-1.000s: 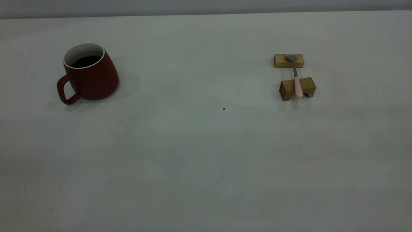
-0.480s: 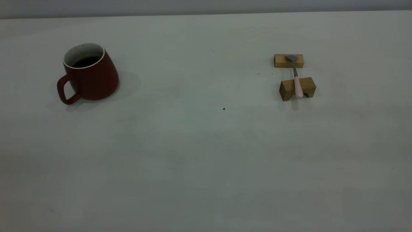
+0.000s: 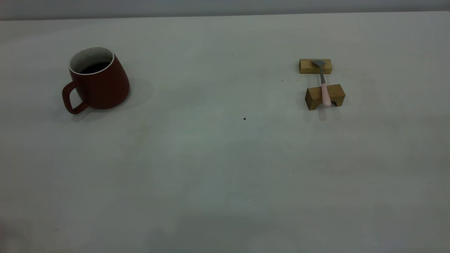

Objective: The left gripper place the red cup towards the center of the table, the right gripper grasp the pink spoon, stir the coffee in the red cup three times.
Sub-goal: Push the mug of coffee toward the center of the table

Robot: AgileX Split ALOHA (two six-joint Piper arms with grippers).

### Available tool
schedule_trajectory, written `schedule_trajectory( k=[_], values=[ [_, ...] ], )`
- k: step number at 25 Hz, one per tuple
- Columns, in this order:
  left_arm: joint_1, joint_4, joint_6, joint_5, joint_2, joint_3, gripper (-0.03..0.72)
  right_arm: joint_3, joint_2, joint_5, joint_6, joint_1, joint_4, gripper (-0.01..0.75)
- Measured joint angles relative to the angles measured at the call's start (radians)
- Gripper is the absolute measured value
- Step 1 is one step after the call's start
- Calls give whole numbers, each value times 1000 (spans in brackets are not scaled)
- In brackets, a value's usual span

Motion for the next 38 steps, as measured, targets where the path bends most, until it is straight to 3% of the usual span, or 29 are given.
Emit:
schedule_trajectory(
  k=[3,9,12,24,38],
  values=[
    [0,0,9,-123,187,-6,397,0,0,0,0,0,0,237],
    [0,15,68,-324,563,-93,616,0,0,0,0,0,0,237],
    [0,15,128,-372,741,-172,677,0,0,0,0,0,0,237],
    [0,-27,295,-390,1184,-457,670,0,0,0,0,0,0,237],
    [0,-34,413,-412,1474,-628,635,0,0,0,0,0,0,237]
  ],
)
